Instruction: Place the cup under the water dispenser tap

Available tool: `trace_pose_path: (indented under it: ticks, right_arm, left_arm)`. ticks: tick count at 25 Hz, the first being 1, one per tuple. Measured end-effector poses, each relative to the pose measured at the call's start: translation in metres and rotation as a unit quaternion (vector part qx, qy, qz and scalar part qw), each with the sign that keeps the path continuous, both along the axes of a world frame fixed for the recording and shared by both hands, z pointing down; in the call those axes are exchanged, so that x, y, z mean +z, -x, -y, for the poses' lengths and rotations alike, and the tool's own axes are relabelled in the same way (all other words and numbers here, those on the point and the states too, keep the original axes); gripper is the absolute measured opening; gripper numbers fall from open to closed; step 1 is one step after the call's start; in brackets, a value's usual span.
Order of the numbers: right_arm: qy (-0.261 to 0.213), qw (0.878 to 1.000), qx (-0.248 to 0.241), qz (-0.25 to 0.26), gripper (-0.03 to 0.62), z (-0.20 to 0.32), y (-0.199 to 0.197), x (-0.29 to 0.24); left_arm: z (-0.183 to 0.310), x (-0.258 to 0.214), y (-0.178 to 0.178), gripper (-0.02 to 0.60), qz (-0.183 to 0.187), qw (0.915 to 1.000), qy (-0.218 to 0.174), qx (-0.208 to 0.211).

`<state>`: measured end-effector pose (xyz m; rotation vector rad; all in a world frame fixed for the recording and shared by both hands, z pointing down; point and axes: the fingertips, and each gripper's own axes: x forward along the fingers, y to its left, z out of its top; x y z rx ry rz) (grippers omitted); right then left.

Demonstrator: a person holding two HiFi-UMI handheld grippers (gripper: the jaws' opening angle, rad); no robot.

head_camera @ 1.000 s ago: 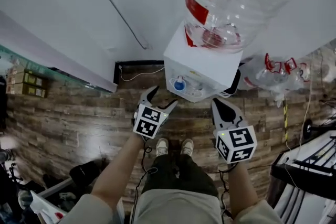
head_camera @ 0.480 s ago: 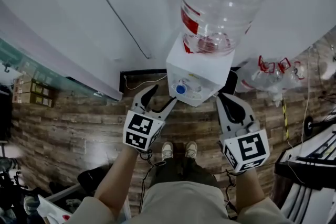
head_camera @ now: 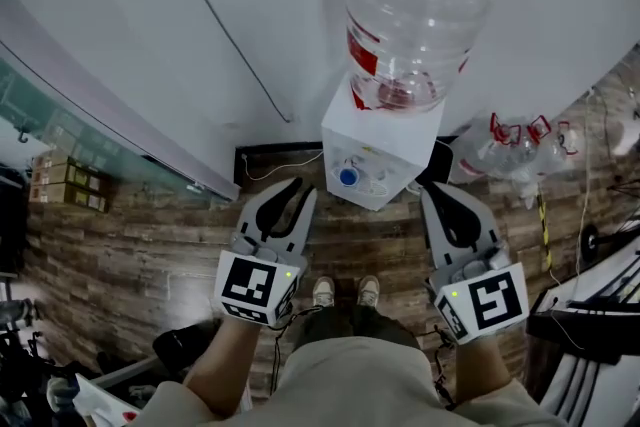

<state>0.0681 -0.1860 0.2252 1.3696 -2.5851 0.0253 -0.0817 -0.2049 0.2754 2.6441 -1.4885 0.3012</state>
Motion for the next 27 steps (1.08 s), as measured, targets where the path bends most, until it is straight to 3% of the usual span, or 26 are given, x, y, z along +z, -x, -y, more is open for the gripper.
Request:
trace_pose_path:
  ticks: [2,3,27]
  right_arm:
    - [-0.001,1.000,-0.009,0.000,0.008,-0.003,0.002,-0.002]
    - [-0.001,1.000,-0.013,-0.001,0.008,-0.004,0.003,-0.002]
    - [0.011,0.999,-0.016,-0.038,0.008,-0.008,0.010,0.009]
  left_arm:
    - [-0.005,-0.003,0.002,0.012,-0.004,1.0000,-0.003,-0.008]
    - [-0.008,-0.003,0.003,0.008,-0.006,0.9999,-0.002,-0.010]
    - [-0.023,-0.001,0.013,0.006,0.009,0.9999,0.010,-0.006]
